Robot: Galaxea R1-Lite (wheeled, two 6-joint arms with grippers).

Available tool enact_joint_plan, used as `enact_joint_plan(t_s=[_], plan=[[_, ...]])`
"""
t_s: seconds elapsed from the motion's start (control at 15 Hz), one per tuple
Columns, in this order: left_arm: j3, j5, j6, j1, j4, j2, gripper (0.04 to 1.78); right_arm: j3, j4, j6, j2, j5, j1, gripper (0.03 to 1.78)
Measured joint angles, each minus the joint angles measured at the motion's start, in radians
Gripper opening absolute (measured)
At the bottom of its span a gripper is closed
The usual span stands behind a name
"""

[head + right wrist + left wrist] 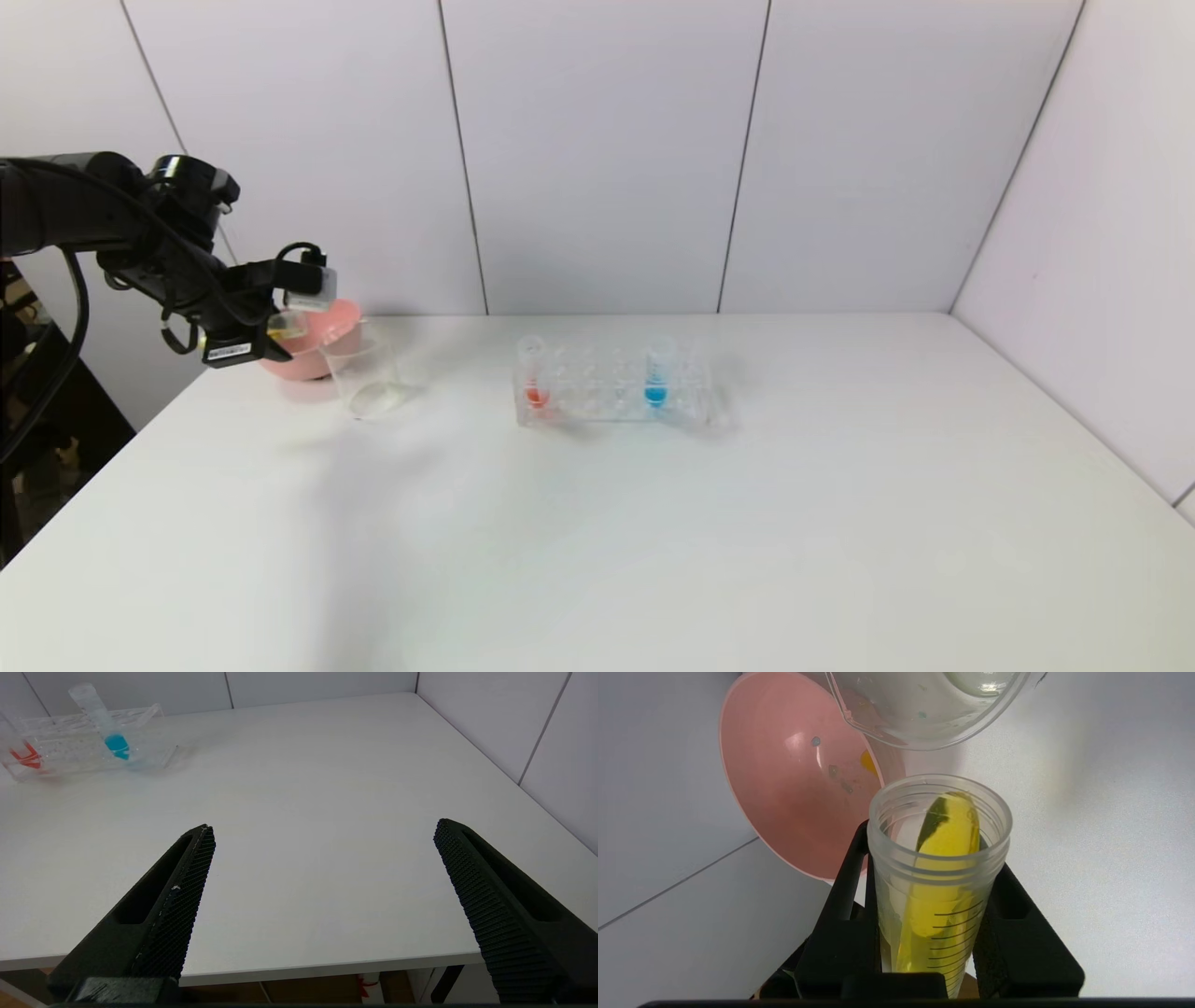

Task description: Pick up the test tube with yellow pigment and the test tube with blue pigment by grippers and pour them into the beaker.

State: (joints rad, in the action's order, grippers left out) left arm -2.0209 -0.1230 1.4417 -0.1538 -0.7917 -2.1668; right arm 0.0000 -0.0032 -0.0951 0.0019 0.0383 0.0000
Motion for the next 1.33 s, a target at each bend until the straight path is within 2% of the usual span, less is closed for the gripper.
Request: enact_joint_plan(t_s=[0.33,0.67,1.33], plan=[[-0.001,0.044,-0.013,0.01,0.0,-0.011,0.54,0.0,0.0,0.0,0.0,0.0,0.0,1.71],[-0.004,0.089,-0.091,0.031,0.005,-0.021,0.54,0.0,0.0,0.0,0.0,0.0,0.0,1.71],[-0.006,0.15,-0.097,0.053,0.005,-0.024,0.54,0.0,0.0,0.0,0.0,0.0,0.0,1.71]])
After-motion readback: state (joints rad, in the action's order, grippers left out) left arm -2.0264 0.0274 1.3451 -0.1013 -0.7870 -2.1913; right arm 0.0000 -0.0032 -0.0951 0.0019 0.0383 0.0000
